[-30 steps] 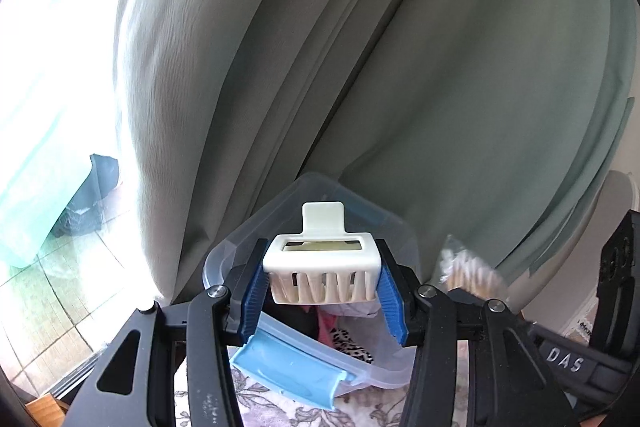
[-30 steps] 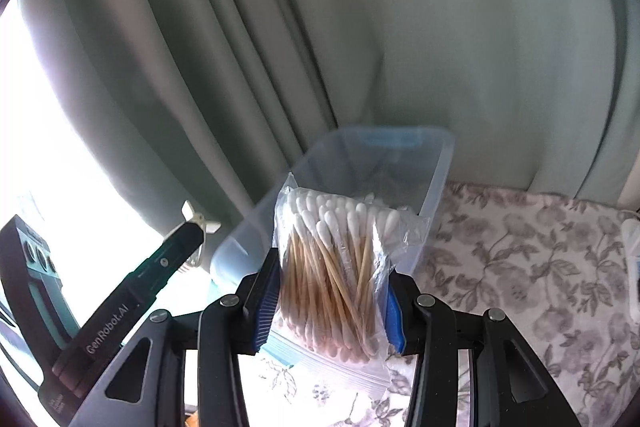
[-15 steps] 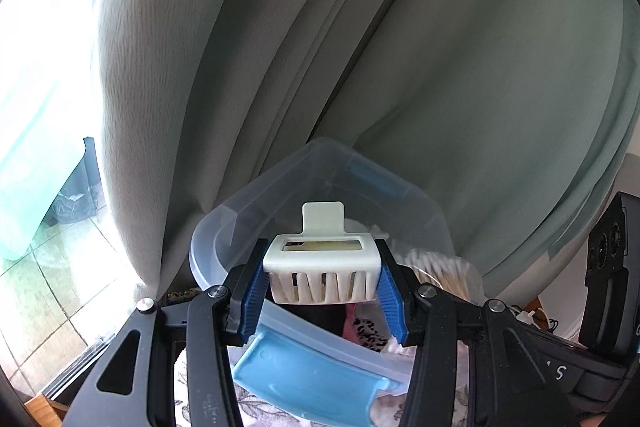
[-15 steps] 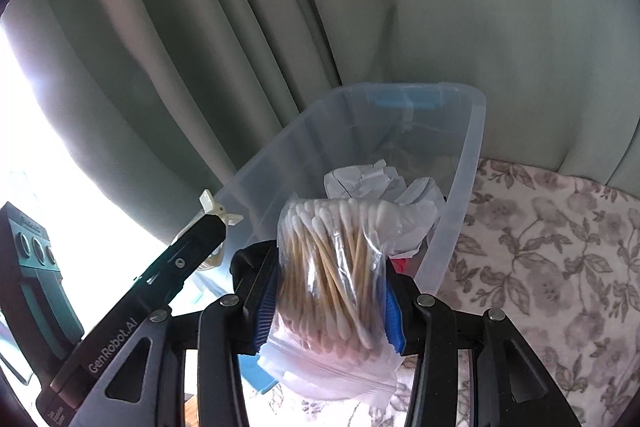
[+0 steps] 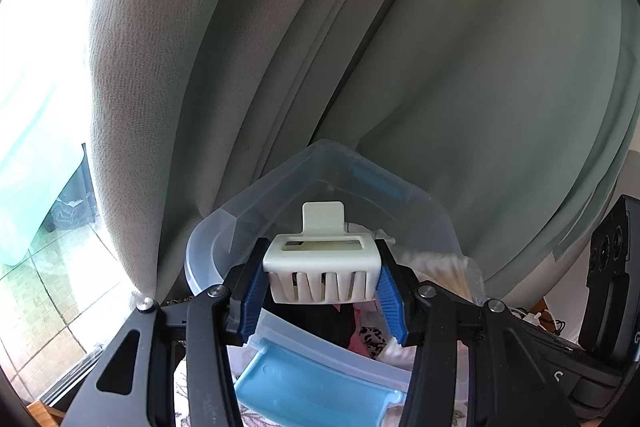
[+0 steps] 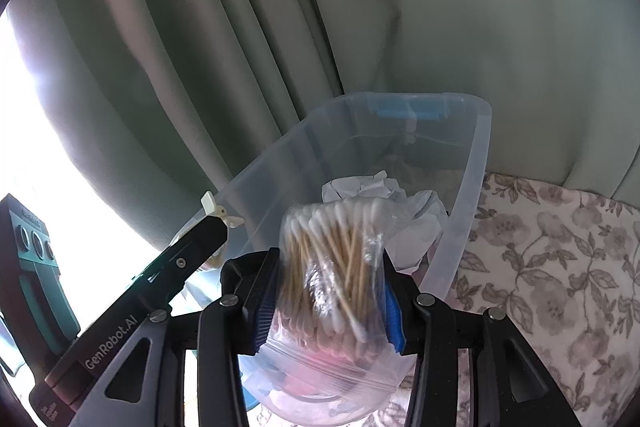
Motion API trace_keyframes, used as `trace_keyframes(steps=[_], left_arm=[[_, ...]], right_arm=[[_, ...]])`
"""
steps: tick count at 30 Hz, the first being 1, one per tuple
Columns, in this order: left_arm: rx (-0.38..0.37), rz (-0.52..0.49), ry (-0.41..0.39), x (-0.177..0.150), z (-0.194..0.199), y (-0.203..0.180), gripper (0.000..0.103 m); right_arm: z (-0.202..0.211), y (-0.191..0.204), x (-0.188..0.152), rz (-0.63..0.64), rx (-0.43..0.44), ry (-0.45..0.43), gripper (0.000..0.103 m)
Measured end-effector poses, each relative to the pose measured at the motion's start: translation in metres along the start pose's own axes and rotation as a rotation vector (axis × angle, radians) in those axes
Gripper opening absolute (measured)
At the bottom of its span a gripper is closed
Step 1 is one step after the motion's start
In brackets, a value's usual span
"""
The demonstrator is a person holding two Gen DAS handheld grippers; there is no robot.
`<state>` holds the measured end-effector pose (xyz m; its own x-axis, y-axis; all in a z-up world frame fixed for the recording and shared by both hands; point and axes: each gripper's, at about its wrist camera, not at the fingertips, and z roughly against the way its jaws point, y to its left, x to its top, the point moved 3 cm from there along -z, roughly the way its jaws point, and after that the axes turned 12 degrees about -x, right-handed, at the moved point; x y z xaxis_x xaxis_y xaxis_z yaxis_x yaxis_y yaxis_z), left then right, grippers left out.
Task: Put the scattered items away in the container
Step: 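Lower the clip into the container and open the left gripper while the right releases the swabs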
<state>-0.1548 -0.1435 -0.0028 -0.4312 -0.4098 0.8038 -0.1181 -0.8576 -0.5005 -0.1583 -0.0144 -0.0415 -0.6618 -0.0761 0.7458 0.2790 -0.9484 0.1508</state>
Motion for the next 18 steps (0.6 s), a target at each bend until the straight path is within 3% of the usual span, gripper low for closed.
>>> trace_keyframes(steps=[5, 18], left_arm=[[-0.006, 0.008, -0.002, -0.001, 0.007, 0.019, 0.052], [-0.023, 0.023, -0.001, 0.000, 0.018, 0.024, 0.054]], right_arm=[[0.000, -0.001, 0.000, -0.001, 0.009, -0.004, 0.050], [0.001, -0.004, -0.001, -0.011, 0.022, -0.006, 0.050]])
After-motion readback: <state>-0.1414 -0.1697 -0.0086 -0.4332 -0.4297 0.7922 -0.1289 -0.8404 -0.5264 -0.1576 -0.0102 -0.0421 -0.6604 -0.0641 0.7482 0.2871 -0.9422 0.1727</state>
